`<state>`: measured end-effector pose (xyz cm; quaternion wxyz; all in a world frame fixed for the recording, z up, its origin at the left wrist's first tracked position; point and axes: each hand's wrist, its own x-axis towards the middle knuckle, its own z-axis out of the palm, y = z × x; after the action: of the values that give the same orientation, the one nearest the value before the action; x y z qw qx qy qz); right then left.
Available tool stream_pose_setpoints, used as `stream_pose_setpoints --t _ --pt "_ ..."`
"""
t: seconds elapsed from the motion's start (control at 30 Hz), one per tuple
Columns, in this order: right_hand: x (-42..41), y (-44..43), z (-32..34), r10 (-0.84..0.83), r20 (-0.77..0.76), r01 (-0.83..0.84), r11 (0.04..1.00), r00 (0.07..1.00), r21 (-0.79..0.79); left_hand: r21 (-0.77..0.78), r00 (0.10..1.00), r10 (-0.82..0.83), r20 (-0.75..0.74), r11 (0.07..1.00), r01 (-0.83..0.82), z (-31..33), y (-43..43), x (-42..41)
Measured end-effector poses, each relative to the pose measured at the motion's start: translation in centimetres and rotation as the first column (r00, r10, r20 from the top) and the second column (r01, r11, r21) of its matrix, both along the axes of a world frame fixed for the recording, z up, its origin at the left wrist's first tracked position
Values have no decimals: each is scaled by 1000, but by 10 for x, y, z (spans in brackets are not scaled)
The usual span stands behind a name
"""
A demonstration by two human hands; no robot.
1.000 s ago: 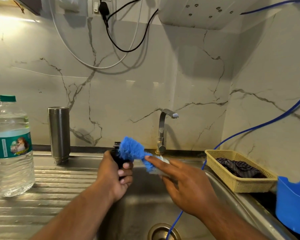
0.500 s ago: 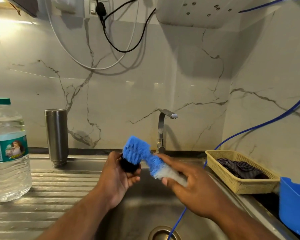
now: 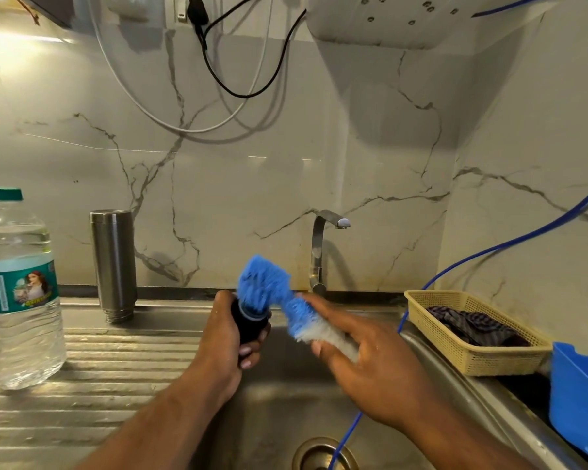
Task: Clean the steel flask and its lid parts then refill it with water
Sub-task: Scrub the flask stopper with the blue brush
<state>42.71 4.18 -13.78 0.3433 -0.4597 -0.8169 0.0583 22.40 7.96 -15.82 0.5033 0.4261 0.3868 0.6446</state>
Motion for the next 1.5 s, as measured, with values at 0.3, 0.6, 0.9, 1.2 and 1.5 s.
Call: stream_pose_setpoints --t 0.3,0.6,0.9,1.2,1.5 --pt "0 1 -3 -26 -20 26 1000 999 -4 -32 999 29 -27 999 -30 1 2 -5" --pt "0 1 -7 -5 -4 5 1000 1000 -10 -28 998 61 12 998 -61 6 1 -2" --pt "-1 4 -8 0 -9 0 1000 1000 -7 6 980 167 -111 986 -167 3 7 -2" --pt "1 6 -9 40 6 -40 999 999 7 -55 974 211 -79 975 -215 5 9 -3" --pt "0 9 -11 116 28 -116 993 993 -18 -8 941 235 -244 970 -244 1 3 3"
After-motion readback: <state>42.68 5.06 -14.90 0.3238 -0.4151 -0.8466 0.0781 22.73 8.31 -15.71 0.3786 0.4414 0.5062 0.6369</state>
